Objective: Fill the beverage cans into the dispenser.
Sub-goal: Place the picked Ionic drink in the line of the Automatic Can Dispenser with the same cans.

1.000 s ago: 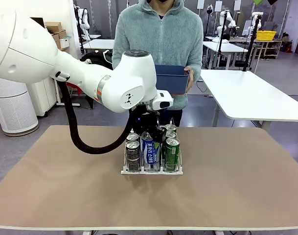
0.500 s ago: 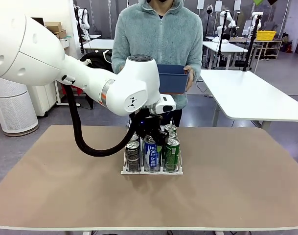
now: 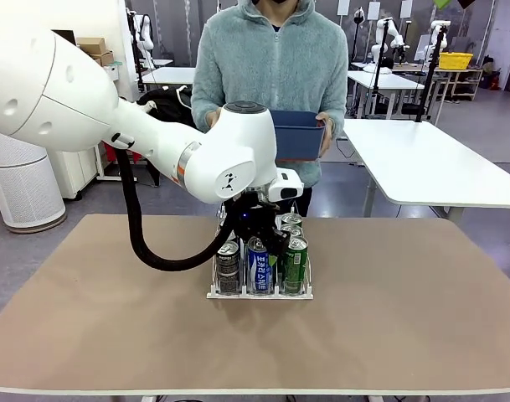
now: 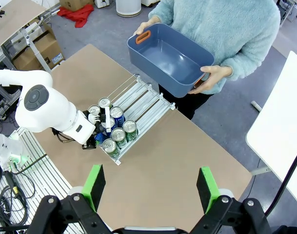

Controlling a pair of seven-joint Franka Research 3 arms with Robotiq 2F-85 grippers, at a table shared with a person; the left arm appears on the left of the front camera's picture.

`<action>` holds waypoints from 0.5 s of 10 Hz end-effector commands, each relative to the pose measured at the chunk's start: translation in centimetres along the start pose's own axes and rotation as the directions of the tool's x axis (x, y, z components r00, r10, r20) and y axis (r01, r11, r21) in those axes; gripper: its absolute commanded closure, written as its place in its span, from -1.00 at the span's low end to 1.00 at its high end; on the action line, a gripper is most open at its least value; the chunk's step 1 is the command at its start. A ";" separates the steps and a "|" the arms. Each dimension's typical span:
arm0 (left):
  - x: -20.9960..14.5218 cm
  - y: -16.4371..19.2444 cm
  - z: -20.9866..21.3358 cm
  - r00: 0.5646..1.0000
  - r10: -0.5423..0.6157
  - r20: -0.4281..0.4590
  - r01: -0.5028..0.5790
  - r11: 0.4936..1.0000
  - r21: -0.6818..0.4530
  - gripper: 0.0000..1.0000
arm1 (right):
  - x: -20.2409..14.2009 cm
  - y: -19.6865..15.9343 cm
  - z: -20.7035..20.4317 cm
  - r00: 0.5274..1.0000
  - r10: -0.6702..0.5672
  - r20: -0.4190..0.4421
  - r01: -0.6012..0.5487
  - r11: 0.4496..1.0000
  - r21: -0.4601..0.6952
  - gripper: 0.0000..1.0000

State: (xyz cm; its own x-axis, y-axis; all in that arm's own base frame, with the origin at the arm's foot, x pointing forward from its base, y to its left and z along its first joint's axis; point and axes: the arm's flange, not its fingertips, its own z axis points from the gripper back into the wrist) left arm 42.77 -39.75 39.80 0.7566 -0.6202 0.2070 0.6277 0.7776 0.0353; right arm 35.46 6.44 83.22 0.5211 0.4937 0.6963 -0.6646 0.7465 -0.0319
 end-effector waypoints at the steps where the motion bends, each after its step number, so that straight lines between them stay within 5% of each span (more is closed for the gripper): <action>1: -0.5 -1.9 -1.2 0.999 -0.008 -0.047 0.008 1.000 0.006 -0.15 | -0.1 0.1 0.0 1.000 0.001 -0.001 -0.001 1.000 -0.002 -1.00; 4: -0.7 -2.2 -1.3 0.996 -0.056 -0.064 0.055 0.998 -0.017 -0.15 | -0.1 0.1 0.0 1.000 0.001 -0.001 -0.001 1.000 -0.002 -1.00; 5: 0.0 -0.2 -0.7 1.000 -0.018 -0.009 0.018 1.000 0.008 -0.15 | -0.1 0.1 0.0 1.000 0.001 -0.001 -0.001 1.000 -0.002 -1.00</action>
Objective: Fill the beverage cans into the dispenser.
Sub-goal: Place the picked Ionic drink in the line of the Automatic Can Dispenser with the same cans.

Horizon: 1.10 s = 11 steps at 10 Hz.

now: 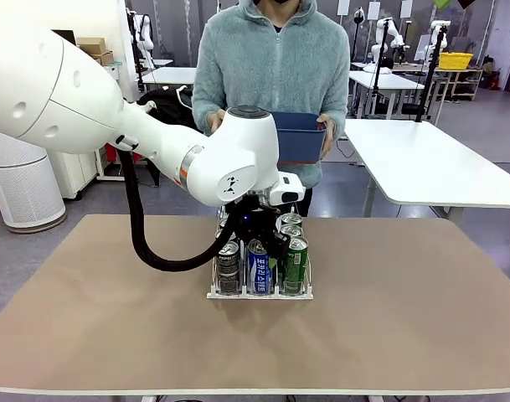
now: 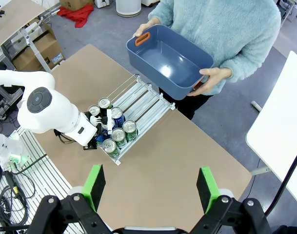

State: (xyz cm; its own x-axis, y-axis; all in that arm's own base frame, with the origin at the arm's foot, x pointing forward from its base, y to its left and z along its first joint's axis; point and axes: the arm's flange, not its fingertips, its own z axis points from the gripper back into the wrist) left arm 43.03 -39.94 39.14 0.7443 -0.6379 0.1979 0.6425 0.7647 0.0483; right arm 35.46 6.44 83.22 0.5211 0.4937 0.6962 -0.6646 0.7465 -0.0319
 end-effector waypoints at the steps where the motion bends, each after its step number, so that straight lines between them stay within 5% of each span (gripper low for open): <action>1: -0.2 -0.2 0.0 1.000 0.003 -0.001 -0.003 1.000 0.000 -0.15 | -0.1 0.1 0.0 1.000 0.001 -0.001 -0.001 1.000 -0.002 -1.00; 2: -0.2 -0.2 0.0 1.000 0.003 -0.001 -0.003 1.000 0.000 -0.15 | -0.1 0.1 0.0 1.000 0.001 -0.001 -0.001 1.000 -0.002 -1.00; 3: 0.0 0.1 0.0 1.000 0.003 0.000 -0.003 1.000 0.001 -0.52 | -0.1 0.1 0.0 1.000 0.001 -0.001 -0.001 1.000 -0.002 -1.00; 4: -0.2 0.3 0.6 1.000 0.012 -0.001 -0.012 1.000 0.024 -0.52 | -0.1 0.1 0.0 1.000 0.001 -0.001 -0.001 1.000 -0.002 -1.00; 5: -0.3 0.2 1.1 1.000 0.028 -0.011 -0.028 0.999 0.033 -0.90 | -0.1 0.1 0.0 1.000 0.001 -0.001 -0.001 1.000 -0.002 -1.00; 6: -0.3 0.0 1.4 0.999 0.033 -0.018 -0.032 0.997 0.074 -0.60 | -0.1 0.1 0.0 1.000 0.001 -0.001 -0.001 1.000 -0.002 -1.00; 7: -0.4 0.0 1.8 0.999 0.037 -0.017 -0.036 0.996 0.082 -1.00 | -0.1 0.1 0.0 1.000 0.001 -0.001 -0.001 1.000 -0.002 -1.00; 11: -0.7 -0.3 4.0 0.999 0.043 0.030 -0.047 0.992 0.117 -1.00 | -0.1 0.1 0.0 1.000 0.001 -0.001 -0.001 1.000 -0.002 -1.00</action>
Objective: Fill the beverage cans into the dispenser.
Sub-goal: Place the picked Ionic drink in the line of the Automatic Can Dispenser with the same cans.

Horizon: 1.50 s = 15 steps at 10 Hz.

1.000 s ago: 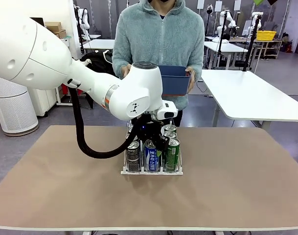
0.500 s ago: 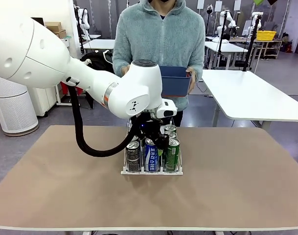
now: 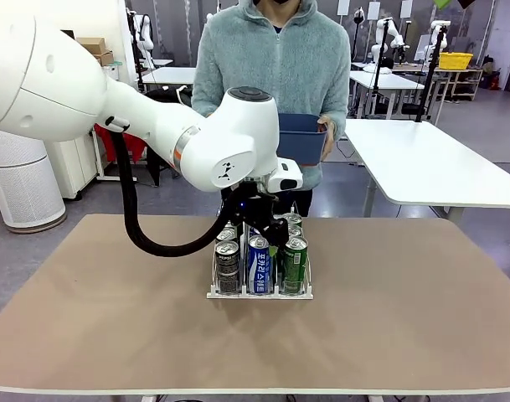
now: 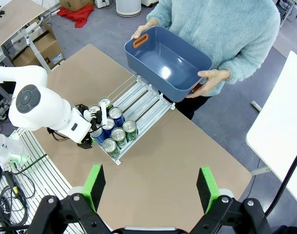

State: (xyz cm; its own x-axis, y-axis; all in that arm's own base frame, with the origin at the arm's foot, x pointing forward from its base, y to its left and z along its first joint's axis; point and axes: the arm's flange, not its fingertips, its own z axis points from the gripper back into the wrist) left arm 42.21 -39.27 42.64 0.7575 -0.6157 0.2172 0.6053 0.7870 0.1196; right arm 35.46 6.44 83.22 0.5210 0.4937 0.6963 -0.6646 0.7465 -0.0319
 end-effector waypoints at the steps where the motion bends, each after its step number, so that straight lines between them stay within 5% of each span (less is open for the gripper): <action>1: 0.0 0.1 -0.7 1.000 -0.001 -0.013 0.001 1.000 -0.010 -1.00 | -0.1 0.1 0.0 1.000 0.001 -0.001 -0.001 1.000 -0.002 -1.00; 8: 0.0 0.0 -0.7 1.000 -0.001 -0.013 0.001 1.000 -0.003 -1.00 | -0.1 0.1 0.0 1.000 0.001 -0.001 -0.001 1.000 -0.002 -1.00; 15: -5.0 5.9 12.4 0.977 -0.145 0.156 0.159 0.984 -0.080 -1.00 | -0.1 0.1 0.0 1.000 0.001 -0.001 -0.001 1.000 -0.002 -1.00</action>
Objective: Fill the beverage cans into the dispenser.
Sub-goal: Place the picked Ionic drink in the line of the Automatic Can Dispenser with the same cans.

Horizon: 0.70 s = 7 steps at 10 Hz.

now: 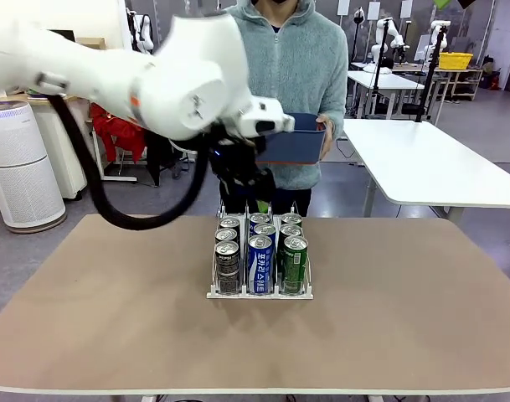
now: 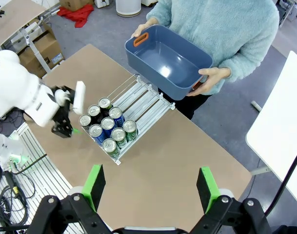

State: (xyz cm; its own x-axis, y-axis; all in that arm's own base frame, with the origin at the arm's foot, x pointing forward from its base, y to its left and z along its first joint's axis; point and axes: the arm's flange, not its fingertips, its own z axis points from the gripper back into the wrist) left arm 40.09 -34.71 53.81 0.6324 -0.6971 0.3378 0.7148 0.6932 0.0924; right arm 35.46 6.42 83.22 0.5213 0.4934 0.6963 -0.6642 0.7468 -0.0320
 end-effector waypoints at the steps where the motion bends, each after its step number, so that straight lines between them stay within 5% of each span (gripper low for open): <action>1: -4.0 3.0 3.8 1.000 -0.023 0.006 0.023 1.000 0.004 -1.00 | -0.1 0.1 0.0 1.000 0.002 -0.001 -0.002 1.000 -0.002 -1.00; 7: -8.6 9.6 17.7 0.970 -0.075 0.231 0.078 0.997 -0.004 -1.00 | -0.1 0.1 0.0 1.000 0.002 -0.001 -0.002 1.000 -0.002 -1.00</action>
State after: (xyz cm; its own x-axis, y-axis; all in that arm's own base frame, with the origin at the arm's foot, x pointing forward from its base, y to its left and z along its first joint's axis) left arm 36.83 -19.42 67.25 0.5015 -0.6882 0.5243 0.7508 0.6473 0.1315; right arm 35.46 6.42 83.22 0.5214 0.4934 0.6962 -0.6638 0.7472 -0.0323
